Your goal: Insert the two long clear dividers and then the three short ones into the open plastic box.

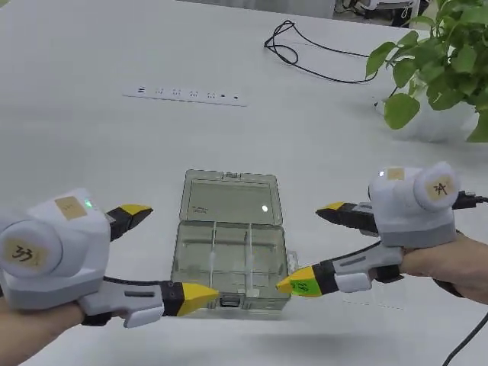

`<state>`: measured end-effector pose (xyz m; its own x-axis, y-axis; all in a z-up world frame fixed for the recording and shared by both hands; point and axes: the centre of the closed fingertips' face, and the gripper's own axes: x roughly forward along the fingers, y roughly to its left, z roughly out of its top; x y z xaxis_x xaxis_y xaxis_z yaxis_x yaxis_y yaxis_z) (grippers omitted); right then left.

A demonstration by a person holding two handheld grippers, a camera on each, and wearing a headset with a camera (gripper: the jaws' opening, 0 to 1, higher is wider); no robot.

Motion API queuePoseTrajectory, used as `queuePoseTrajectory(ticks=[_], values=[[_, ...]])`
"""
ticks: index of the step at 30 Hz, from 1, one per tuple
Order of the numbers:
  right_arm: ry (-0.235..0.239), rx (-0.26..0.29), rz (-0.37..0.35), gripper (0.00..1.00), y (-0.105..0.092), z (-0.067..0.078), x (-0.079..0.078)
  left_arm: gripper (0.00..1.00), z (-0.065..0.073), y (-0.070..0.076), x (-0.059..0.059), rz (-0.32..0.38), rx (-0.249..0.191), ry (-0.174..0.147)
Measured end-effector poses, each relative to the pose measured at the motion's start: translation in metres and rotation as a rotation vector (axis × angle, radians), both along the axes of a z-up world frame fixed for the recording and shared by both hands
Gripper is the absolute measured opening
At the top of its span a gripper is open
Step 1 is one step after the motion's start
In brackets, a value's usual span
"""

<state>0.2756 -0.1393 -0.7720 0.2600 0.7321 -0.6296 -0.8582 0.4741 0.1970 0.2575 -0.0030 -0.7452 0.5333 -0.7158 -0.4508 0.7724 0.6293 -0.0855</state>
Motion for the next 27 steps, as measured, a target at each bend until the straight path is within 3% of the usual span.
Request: queuePoseTrajectory(ticks=[7,8,13,14,18,21,27], values=[[-0.004,-0.074,0.076,1.00,-0.017,-0.014,-0.009,0.93,0.001,0.002,0.000,-0.006,0.015,0.001],[-0.013,-0.115,0.092,1.00,-0.024,-0.018,-0.009,0.93,0.001,0.002,-0.001,-0.007,0.017,0.001],[-0.035,-0.175,0.172,1.00,-0.032,-0.026,-0.014,0.93,-0.001,0.002,-0.003,-0.019,0.031,0.004],[-0.034,-0.208,0.195,1.00,-0.036,-0.030,-0.016,0.93,-0.001,0.002,-0.003,-0.023,0.035,0.005],[-0.044,-0.254,0.244,0.95,-0.040,-0.039,-0.020,0.93,-0.001,0.002,-0.004,-0.024,0.037,0.007],[-0.023,-0.289,0.256,0.93,-0.043,-0.046,-0.021,0.93,-0.001,0.002,-0.004,-0.022,0.038,0.007],[-0.032,-0.349,0.315,0.81,-0.048,-0.058,-0.020,0.93,-0.001,0.004,-0.006,-0.021,0.041,0.010]])
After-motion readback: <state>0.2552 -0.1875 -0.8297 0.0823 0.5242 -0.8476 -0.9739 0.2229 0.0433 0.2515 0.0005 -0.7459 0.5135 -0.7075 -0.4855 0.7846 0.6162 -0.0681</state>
